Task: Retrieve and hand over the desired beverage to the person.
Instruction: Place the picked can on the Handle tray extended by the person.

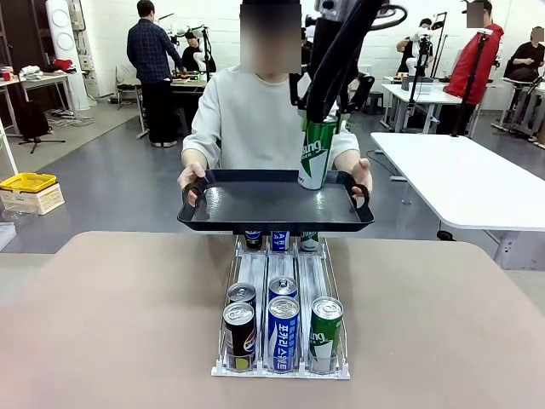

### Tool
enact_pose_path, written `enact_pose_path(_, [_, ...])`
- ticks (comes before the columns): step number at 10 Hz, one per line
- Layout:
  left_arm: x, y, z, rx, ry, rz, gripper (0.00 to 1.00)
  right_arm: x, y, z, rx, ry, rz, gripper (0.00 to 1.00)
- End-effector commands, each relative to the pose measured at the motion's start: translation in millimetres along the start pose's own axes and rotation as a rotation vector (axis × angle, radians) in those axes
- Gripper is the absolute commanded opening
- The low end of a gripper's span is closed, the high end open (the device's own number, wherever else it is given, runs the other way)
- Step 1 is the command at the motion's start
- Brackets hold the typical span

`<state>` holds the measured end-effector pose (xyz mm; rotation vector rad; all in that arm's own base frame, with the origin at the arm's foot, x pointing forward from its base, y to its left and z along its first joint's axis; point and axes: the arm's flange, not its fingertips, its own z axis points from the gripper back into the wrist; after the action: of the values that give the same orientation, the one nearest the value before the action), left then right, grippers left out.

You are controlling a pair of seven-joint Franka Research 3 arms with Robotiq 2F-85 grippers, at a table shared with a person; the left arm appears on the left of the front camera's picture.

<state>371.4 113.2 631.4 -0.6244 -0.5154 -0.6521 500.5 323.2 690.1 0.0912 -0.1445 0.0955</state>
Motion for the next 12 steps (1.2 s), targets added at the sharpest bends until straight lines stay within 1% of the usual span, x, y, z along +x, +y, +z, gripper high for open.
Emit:
enact_pose_path(1, [-1.0, 0.2, 1.4, -0.012, -0.010, -0.009, 1.00, 36.0, 15.7, -4.8, -0.039, 0.038, 0.000, 0.58])
enact_pose_path(2, [-1.0, 0.2, 1.4, -0.012, -0.010, -0.009, 1.00, 44.8, 18.6, -19.4, -0.049, 0.056, 0.008, 0.58])
enact_pose_path(4, [-1.0, 0.2, 1.4, -0.012, -0.010, -0.009, 1.00, 57.3, 21.5, -38.3, -0.087, 0.054, -0.005, 0.58])
enact_pose_path(8, [-1.0, 0.2, 1.4, -0.012, -0.010, -0.009, 1.00, 69.5, 10.7, -55.0, -0.124, 0.065, -0.035, 0.58])
enact_pose_path(12, [-1.0, 0.2, 1.4, -0.012, -0.010, -0.009, 1.00, 74.7, 5.6, -69.4, -0.128, 0.122, -0.038, 0.58])
